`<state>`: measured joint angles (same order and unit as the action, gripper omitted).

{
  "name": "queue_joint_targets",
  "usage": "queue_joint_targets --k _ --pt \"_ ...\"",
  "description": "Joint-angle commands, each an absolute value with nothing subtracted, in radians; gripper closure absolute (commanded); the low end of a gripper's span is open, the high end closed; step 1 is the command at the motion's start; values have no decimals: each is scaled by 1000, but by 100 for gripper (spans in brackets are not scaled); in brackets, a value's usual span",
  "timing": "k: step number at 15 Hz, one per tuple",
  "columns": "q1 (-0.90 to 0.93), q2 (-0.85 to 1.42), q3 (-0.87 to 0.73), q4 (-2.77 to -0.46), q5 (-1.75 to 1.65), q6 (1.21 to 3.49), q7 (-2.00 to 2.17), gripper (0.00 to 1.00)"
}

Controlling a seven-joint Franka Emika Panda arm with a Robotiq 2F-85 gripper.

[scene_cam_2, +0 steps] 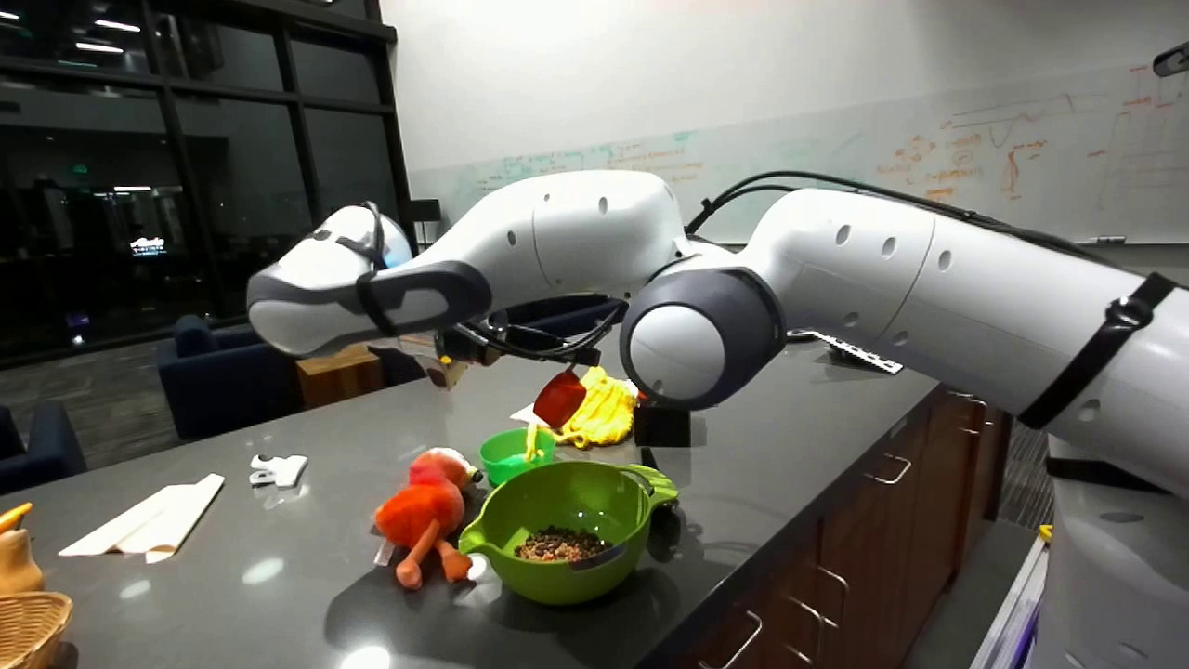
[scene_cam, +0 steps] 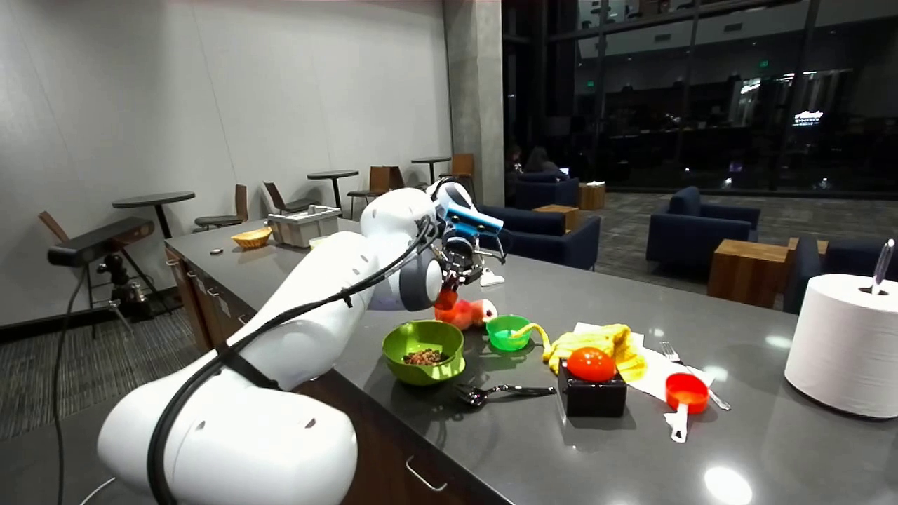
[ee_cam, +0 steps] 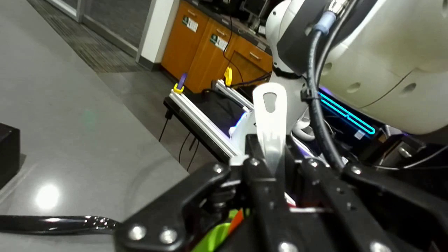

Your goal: Pour the contents from the measuring cup on the left into the light green bowl.

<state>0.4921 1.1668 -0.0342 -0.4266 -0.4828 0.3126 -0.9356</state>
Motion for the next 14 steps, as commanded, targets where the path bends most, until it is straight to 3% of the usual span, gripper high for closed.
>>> queue_joint_targets --k 1,3,4,14 --pt "424 1119 18 -375 -382 392 -813 96" --pt "401 1155 11 -279 -387 442 -823 96" --pt "380 1072 17 -412 -346 541 -771 96" --pt "280 1110 -44 -363 -345 1106 -676 96"
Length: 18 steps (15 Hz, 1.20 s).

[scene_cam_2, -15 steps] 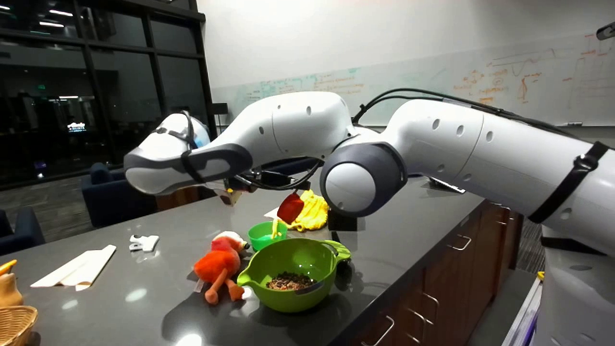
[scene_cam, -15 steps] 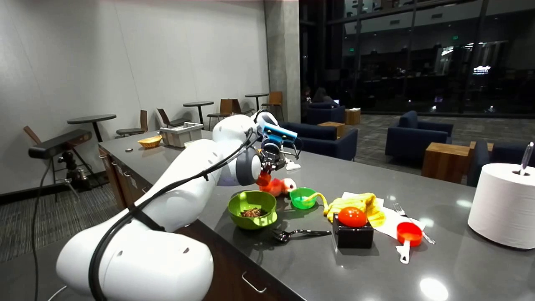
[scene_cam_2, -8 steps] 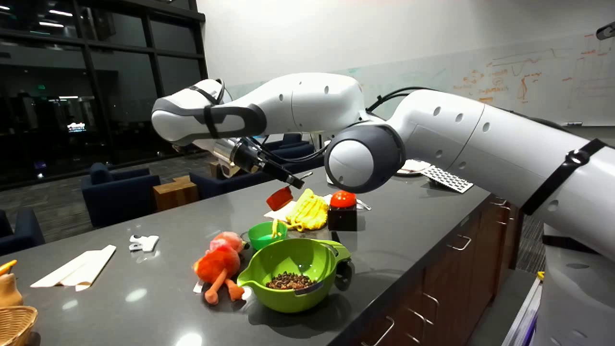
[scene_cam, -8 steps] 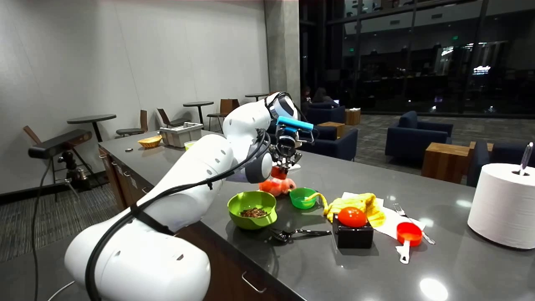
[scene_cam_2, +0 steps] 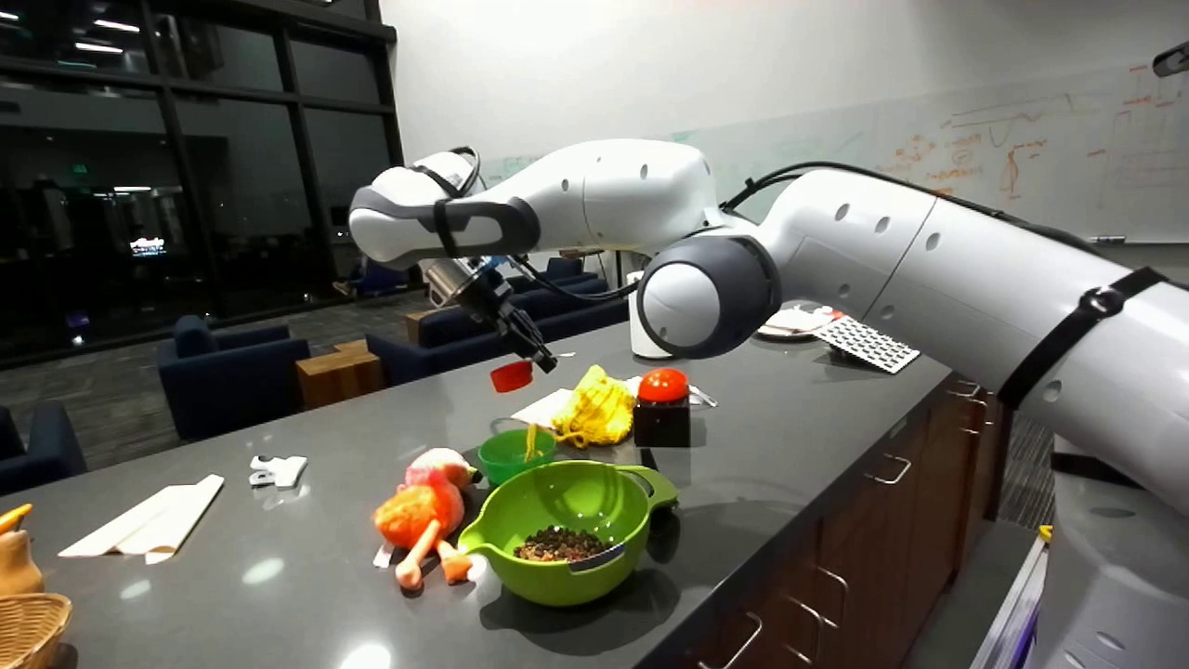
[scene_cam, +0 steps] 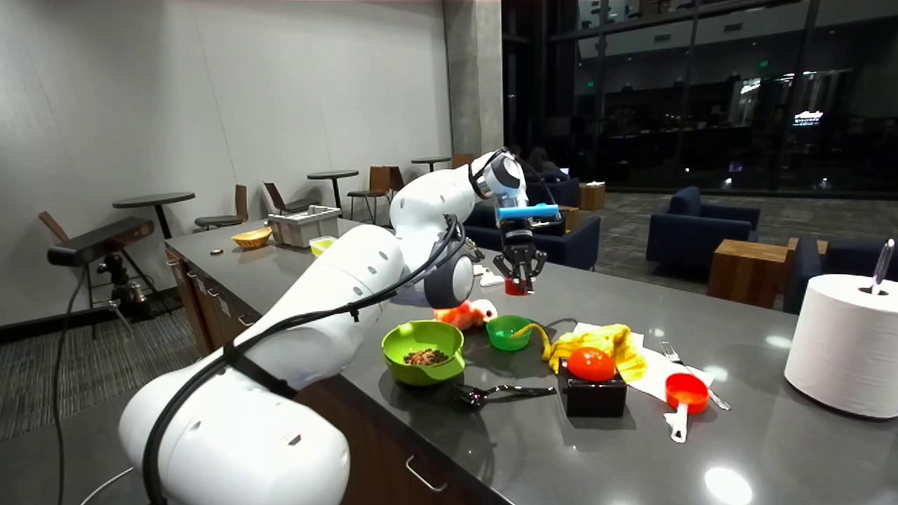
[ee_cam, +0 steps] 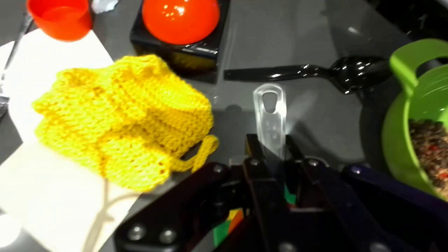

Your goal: Pour the contents from the measuring cup on the left into the light green bowl.

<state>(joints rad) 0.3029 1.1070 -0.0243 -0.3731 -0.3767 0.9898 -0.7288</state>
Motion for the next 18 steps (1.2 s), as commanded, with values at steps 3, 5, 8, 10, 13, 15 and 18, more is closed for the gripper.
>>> queue_joint_targets --k 3,5,8,10,13,15,18 --pt "246 1155 -21 -315 -354 1212 -640 96" --pt "228 1157 -17 -338 -343 1278 -624 96" --pt "206 1175 -10 -368 -340 1343 -586 96" --pt "195 1221 -5 -337 -341 1354 -573 96" --pt "186 1265 0 -340 -344 1380 -559 96" --pt "180 1291 7 -344 -343 1400 -554 96" --pt "177 1330 15 -342 -343 1415 -544 96"
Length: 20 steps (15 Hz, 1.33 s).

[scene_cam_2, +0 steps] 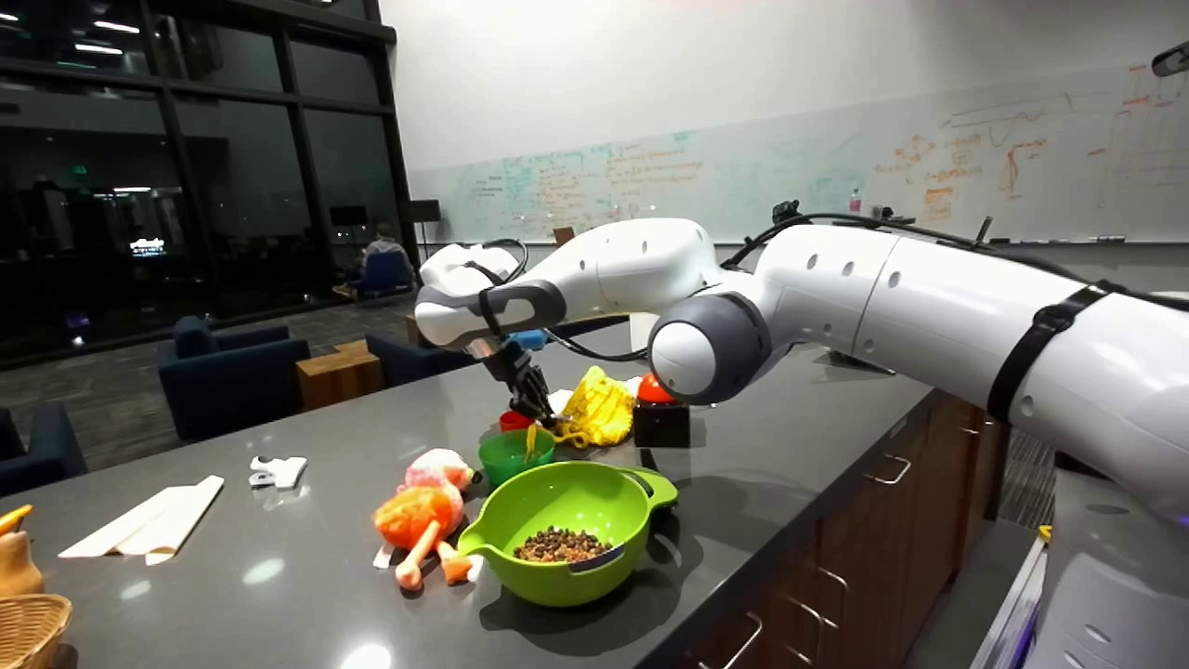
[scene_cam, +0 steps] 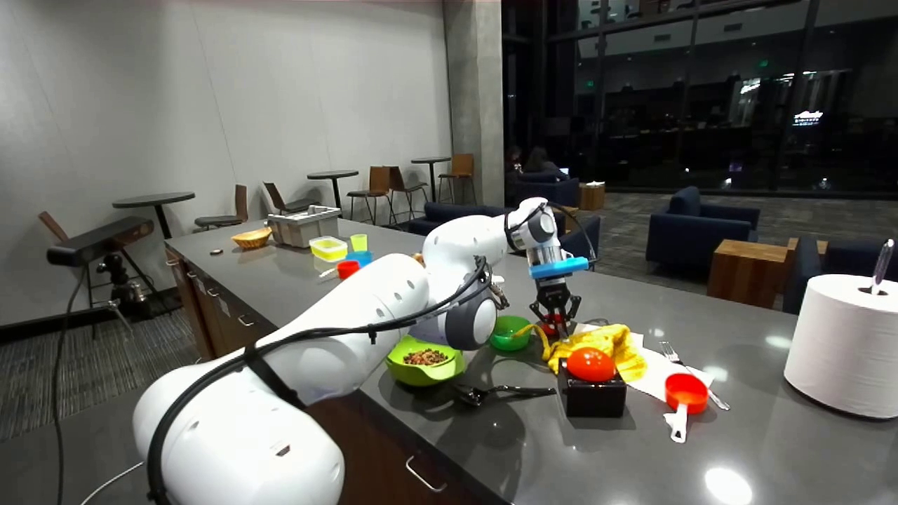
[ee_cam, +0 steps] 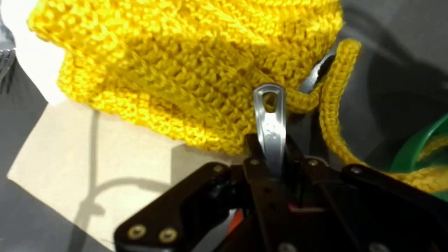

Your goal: Pour the contents from the measuring cup on the left into the light green bowl.

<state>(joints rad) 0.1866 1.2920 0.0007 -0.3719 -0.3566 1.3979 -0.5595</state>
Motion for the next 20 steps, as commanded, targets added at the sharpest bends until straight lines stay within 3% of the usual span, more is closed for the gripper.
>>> queue_joint_targets --k 1,4,5,8,15,20 --pt "176 1337 19 -347 -343 1421 -542 96" --pt "175 1329 21 -369 -344 1432 -537 96" --pt "175 1329 21 -369 -344 1430 -535 57" --pt "173 1328 20 -369 -347 1432 -532 47" --pt "169 1327 17 -357 -353 1439 -537 2" --pt "174 1308 17 -369 -356 1454 -535 0"
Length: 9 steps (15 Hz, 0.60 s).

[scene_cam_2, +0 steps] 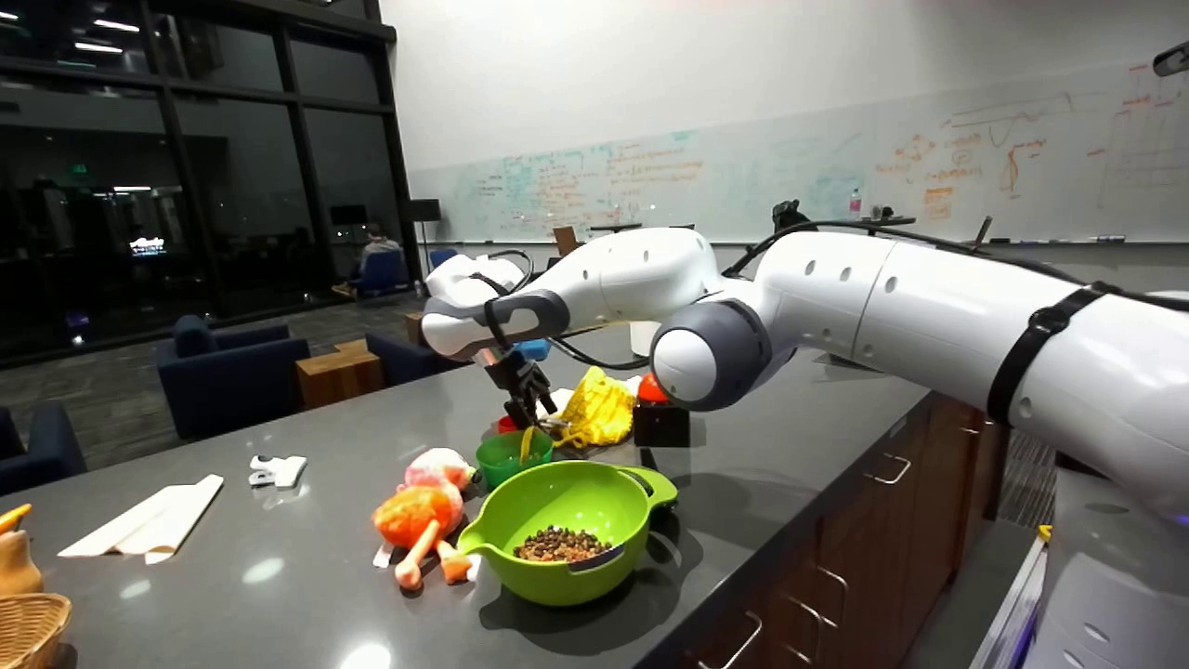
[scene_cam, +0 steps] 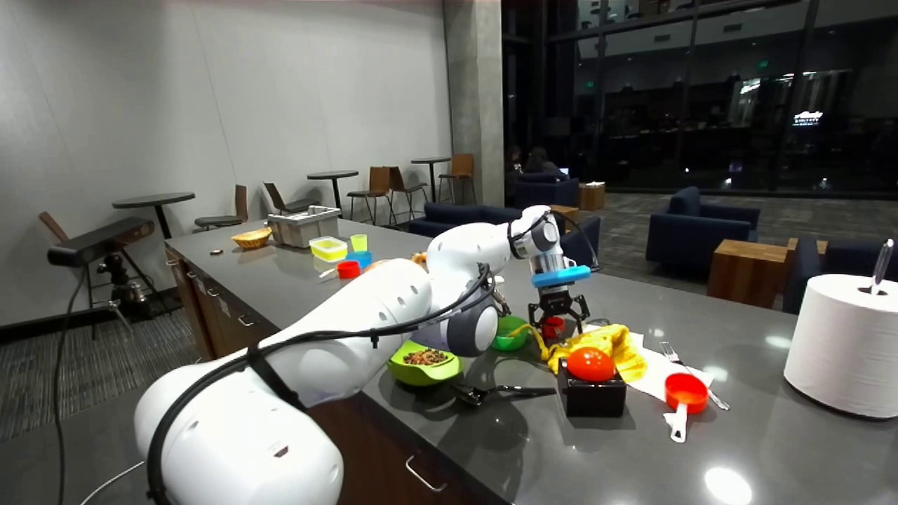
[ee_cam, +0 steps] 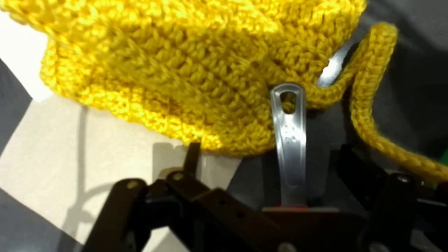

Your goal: Pour the contents from the measuring cup on the left into the light green bowl.

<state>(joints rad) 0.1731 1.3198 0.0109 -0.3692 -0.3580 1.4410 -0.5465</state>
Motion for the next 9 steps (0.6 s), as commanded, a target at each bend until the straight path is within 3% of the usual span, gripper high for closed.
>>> queue_joint_targets --k 1,9 --pt "175 1306 16 -369 -358 1456 -535 0" --pt "173 1291 13 -362 -359 1457 -534 0"
